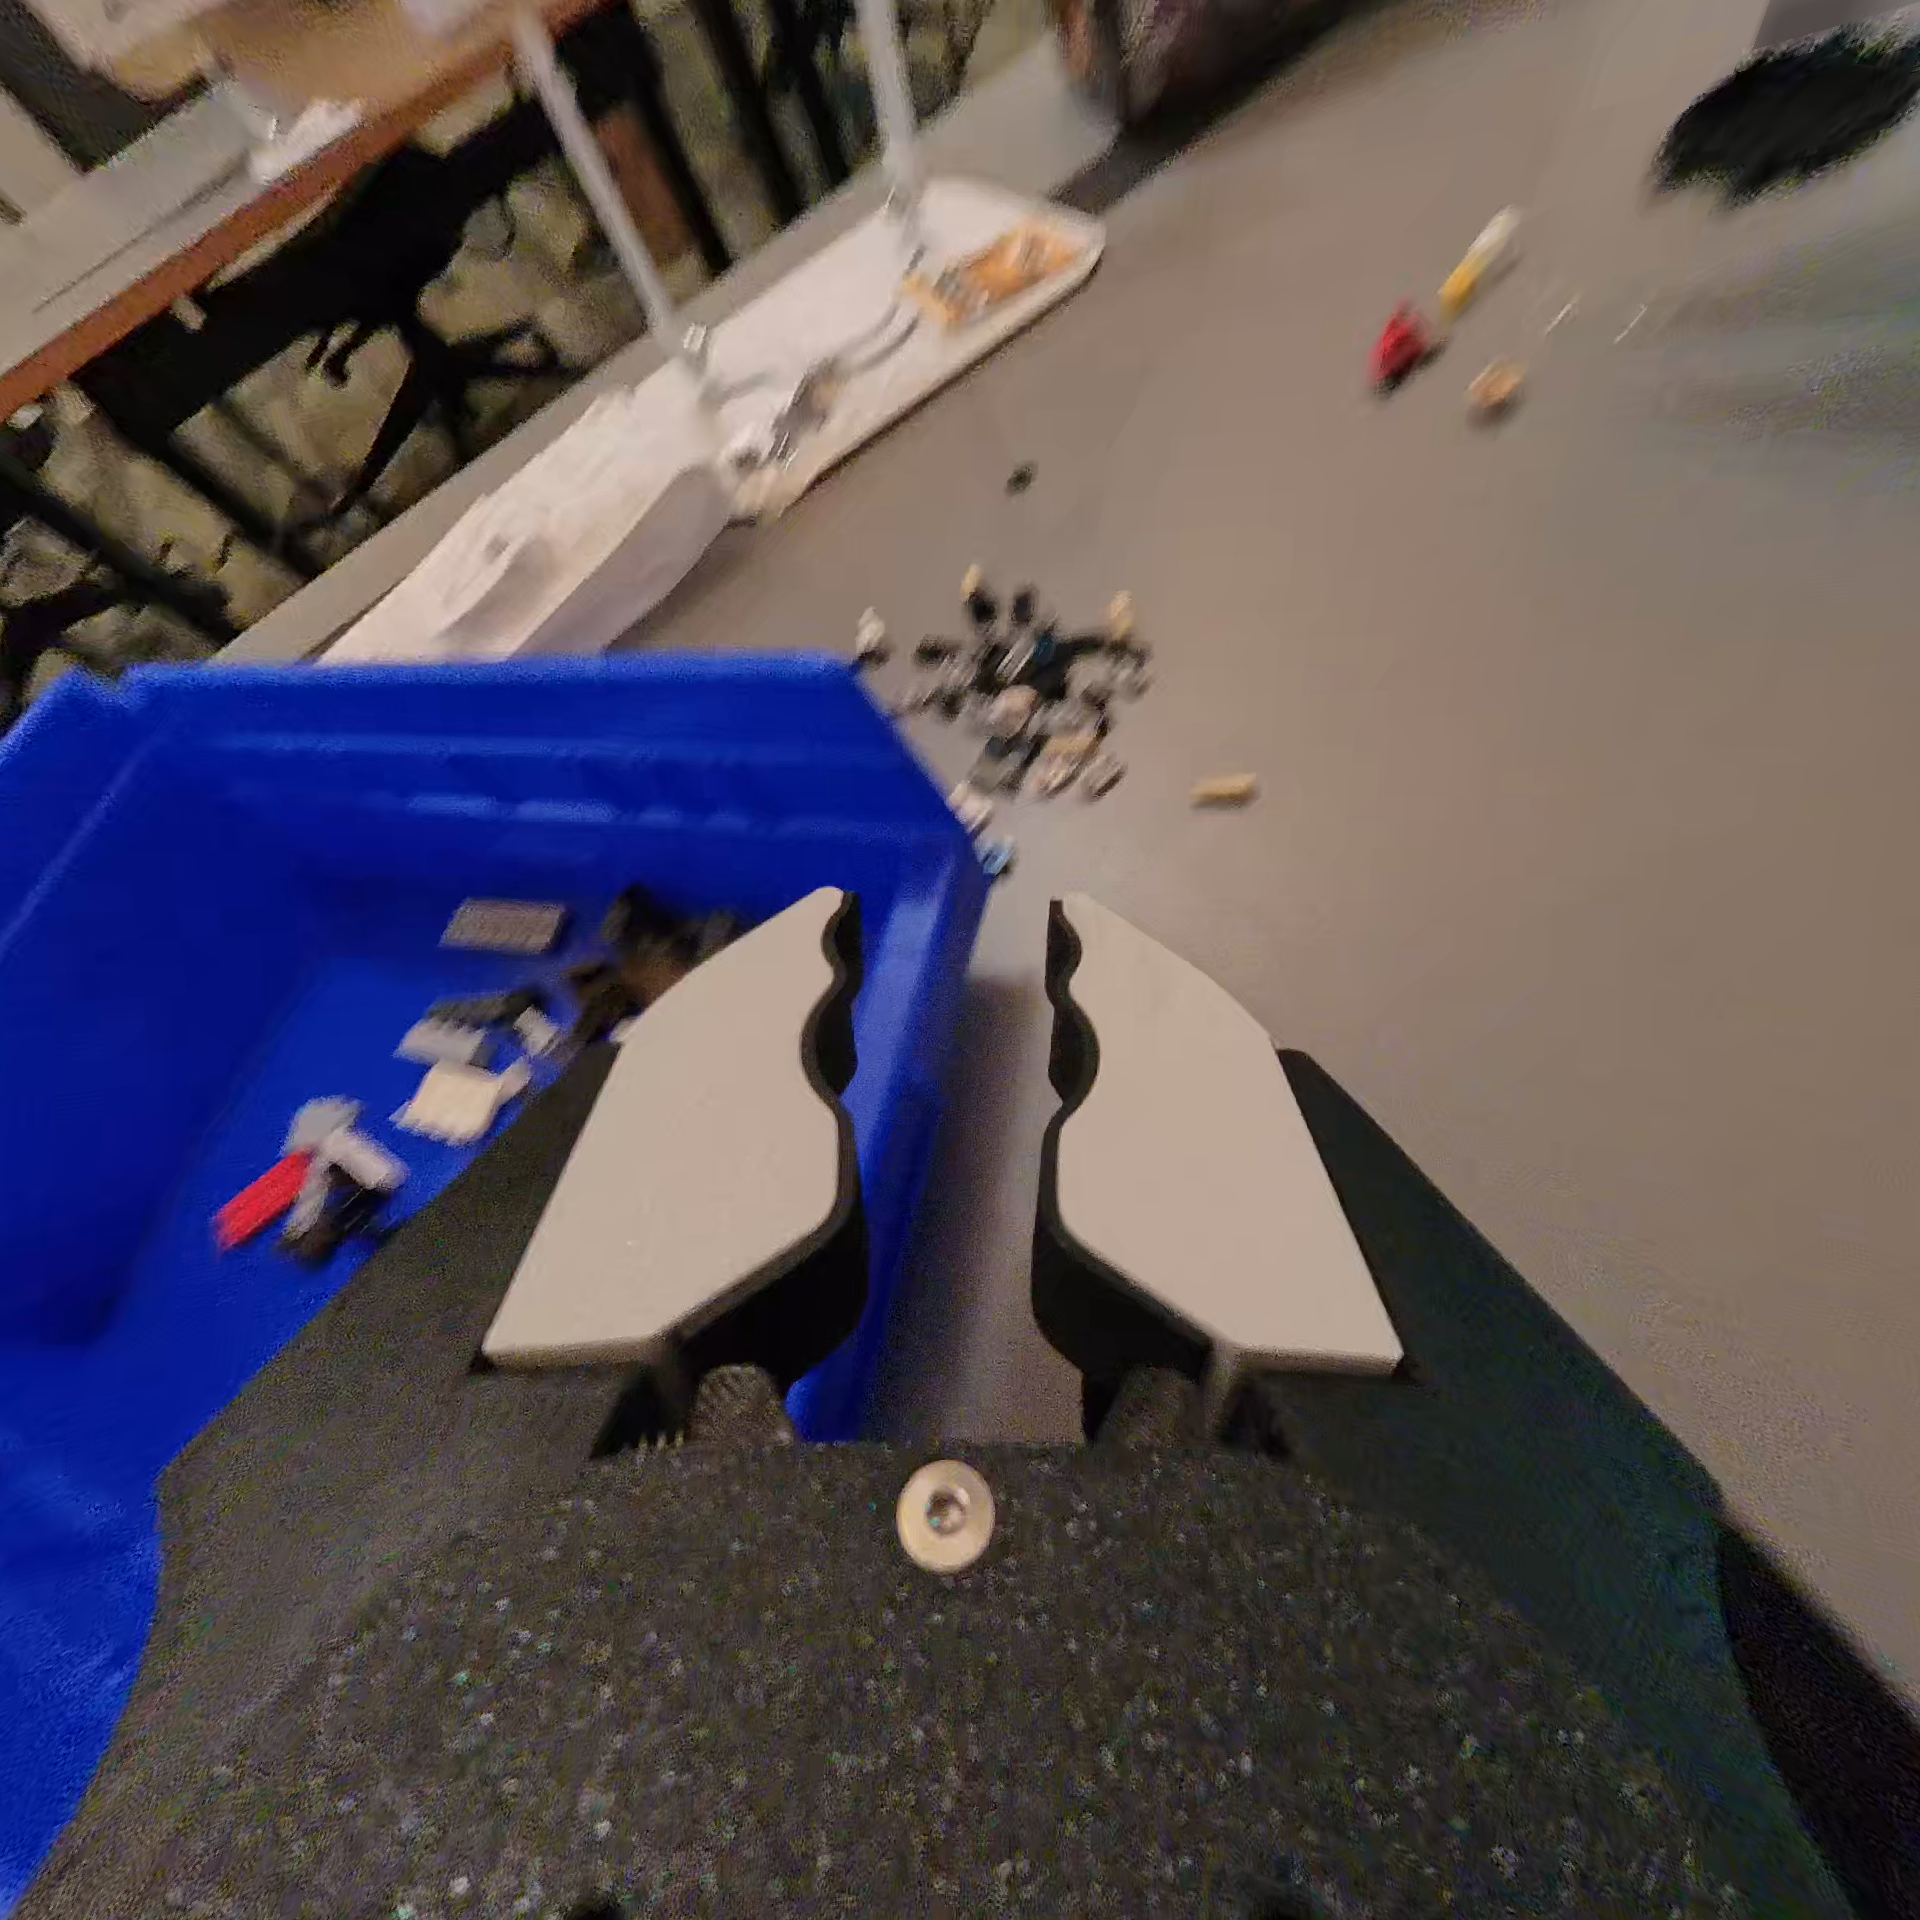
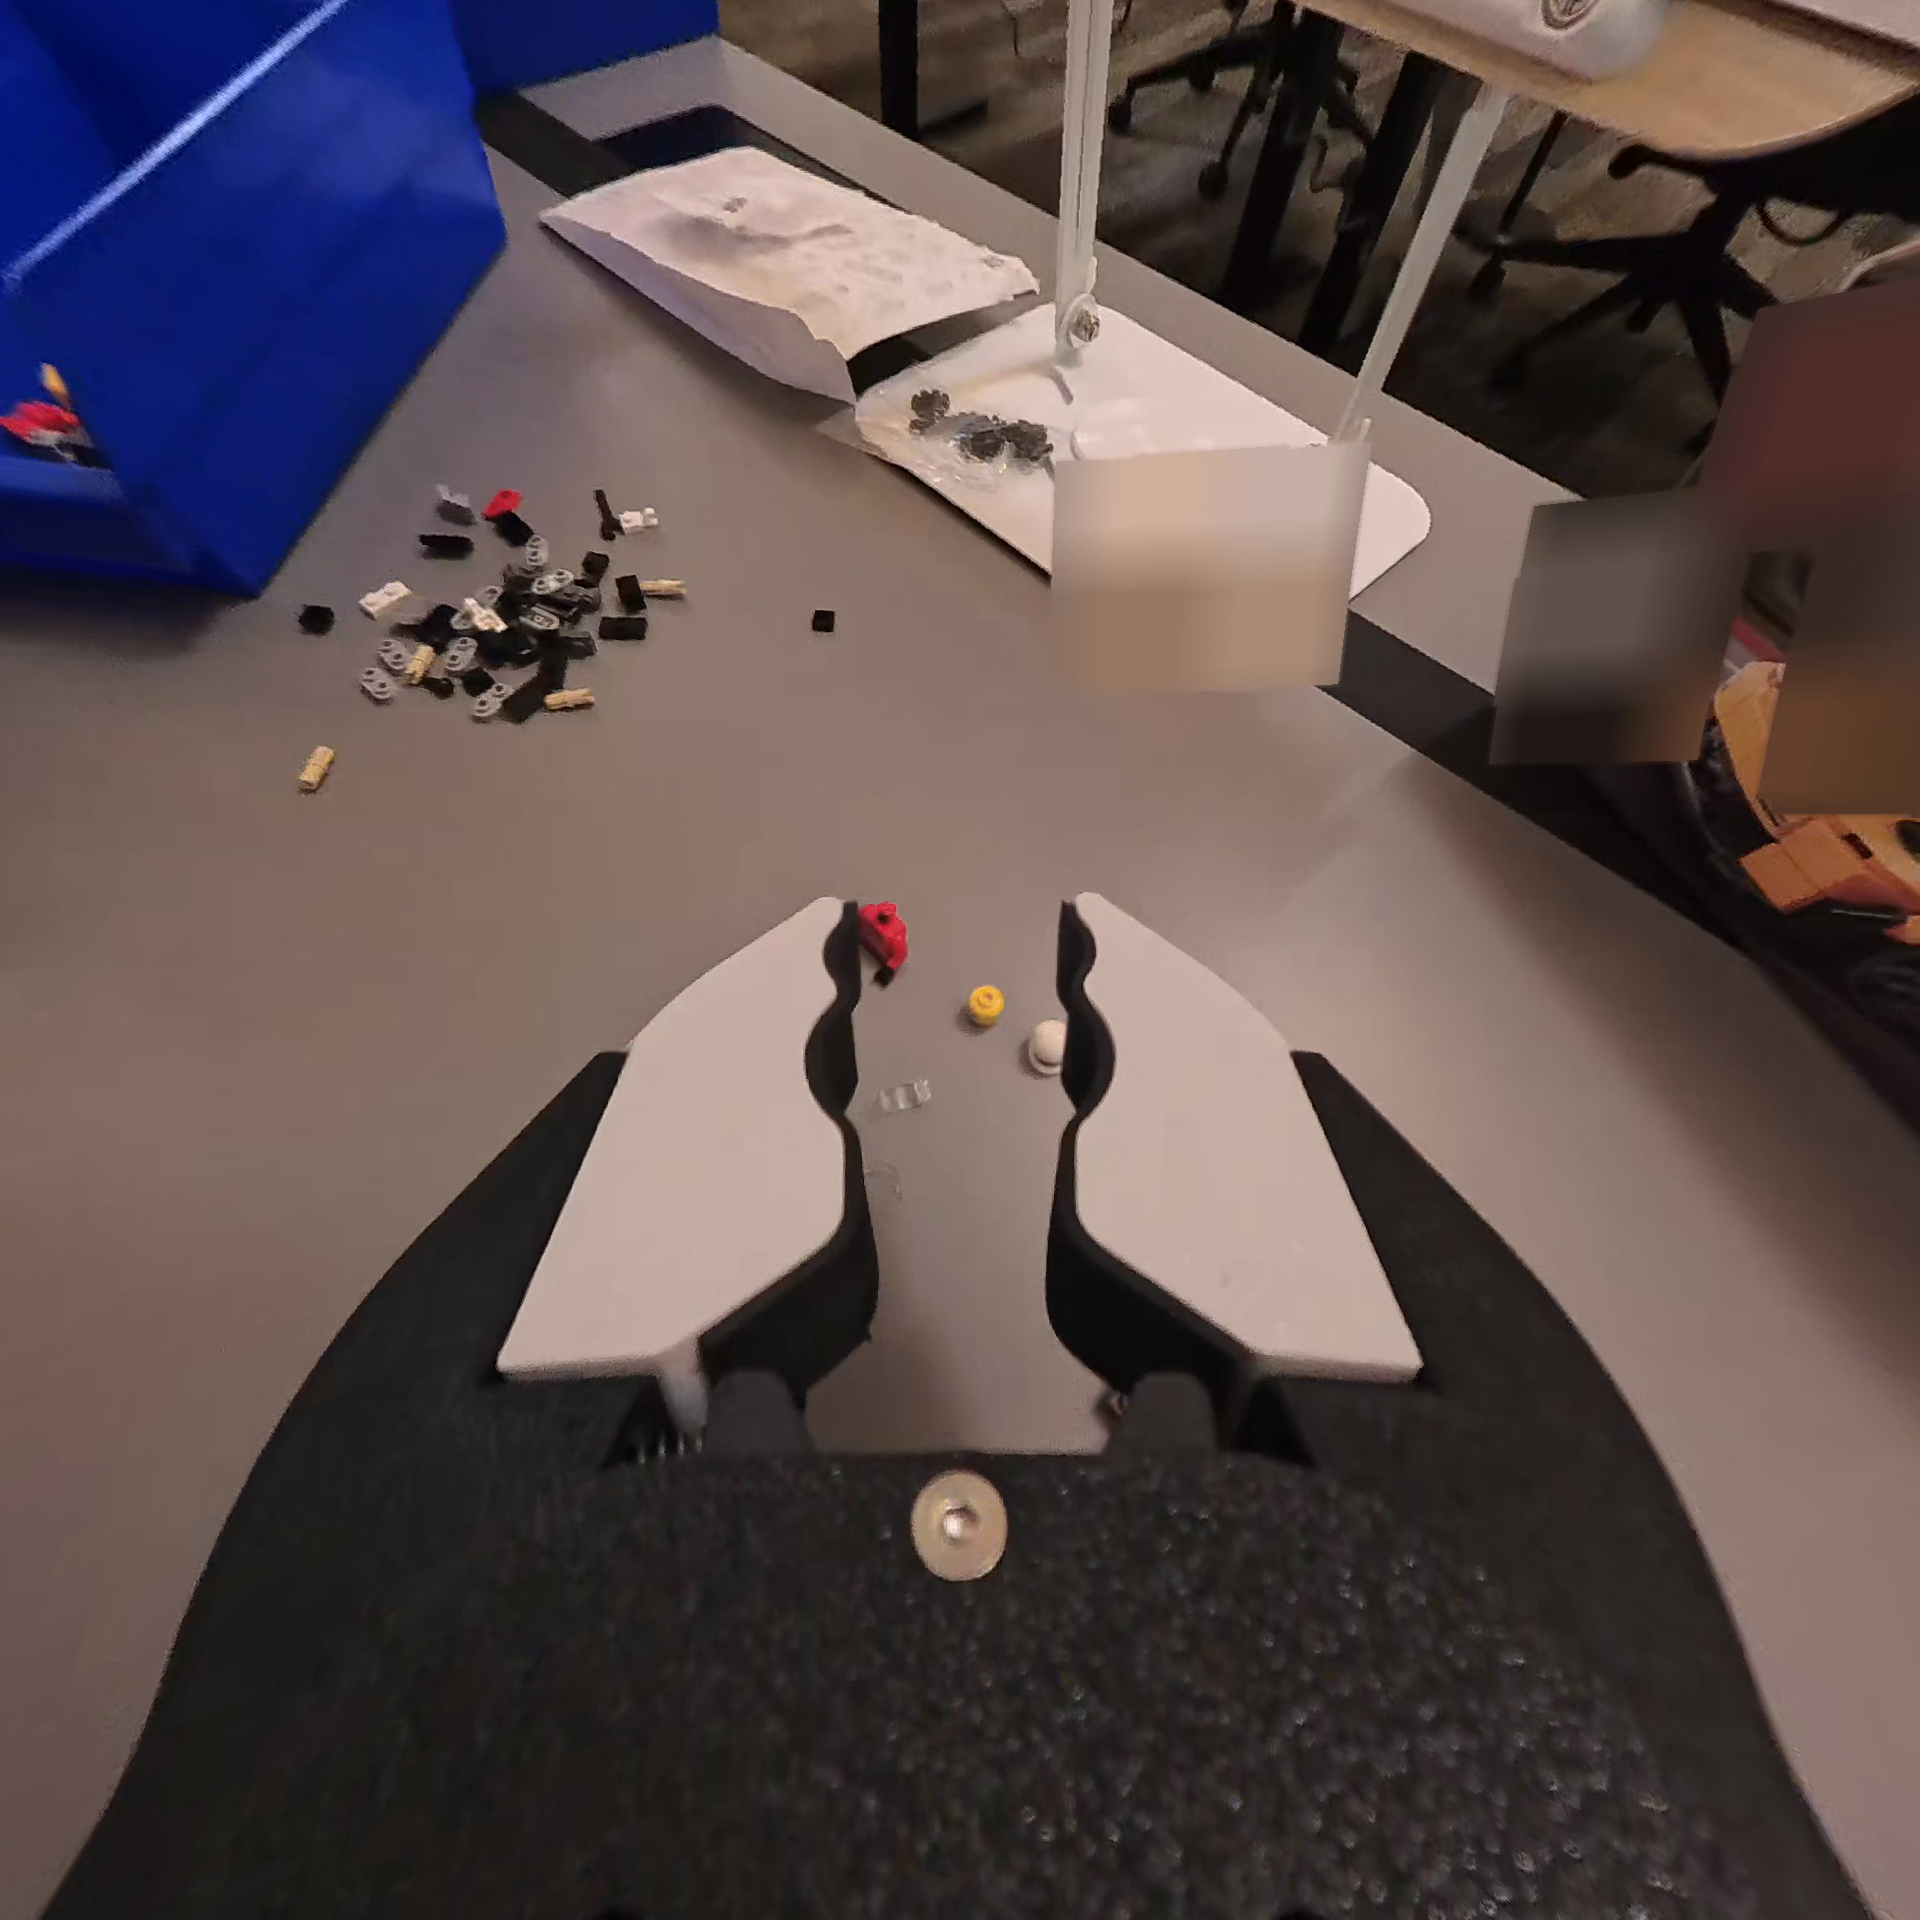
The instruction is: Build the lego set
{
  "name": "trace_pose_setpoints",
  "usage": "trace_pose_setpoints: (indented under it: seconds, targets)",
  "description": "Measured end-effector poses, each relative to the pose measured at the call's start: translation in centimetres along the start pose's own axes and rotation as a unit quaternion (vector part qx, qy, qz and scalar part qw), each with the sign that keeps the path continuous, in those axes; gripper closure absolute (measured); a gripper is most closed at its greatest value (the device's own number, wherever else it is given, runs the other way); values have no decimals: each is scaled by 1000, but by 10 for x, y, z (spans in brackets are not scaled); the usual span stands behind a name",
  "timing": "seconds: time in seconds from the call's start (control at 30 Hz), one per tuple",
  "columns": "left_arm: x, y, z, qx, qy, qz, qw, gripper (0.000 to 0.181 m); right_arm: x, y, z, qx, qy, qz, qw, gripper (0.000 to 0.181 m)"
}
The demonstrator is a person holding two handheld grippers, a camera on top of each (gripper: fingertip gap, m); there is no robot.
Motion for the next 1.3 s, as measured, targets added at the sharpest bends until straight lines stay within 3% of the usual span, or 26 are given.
trace_pose_setpoints:
  seconds: [0.17,0.37,0.53,0.67,0.8,0.93,1.3]
  targets:
    - [8,3,-67,210,-54,-36,976,128,6,11,-11,-18,-3,14,1000,146]
    - [4,-7,-90,299,-108,-64,946,153,6,19,-20,-32,-14,30,999,148]
    - [1,7,-83,292,-117,-94,945,153,0,31,-23,-42,-23,34,998,151]
    - [9,55,-38,229,-74,-163,957,153,-2,36,-25,-52,-33,43,997,152]
    - [55,90,-2,187,-52,-168,966,149,2,37,-23,-61,-41,60,996,153]
    - [79,85,-10,204,-34,-180,962,149,7,38,-22,-63,-37,67,995,153]
    - [9,73,-27,196,-75,-188,960,152,7,44,-20,-72,-35,61,995,154]
Point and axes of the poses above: each gripper's, where its closed fingertips meet, y back along the fingers, z out of its top, x = y × z across the jaws, the point moved 1 cm from there along y, back along the fingers, and after that the axes turned 12 degrees about -y, right-handed, at the moved point
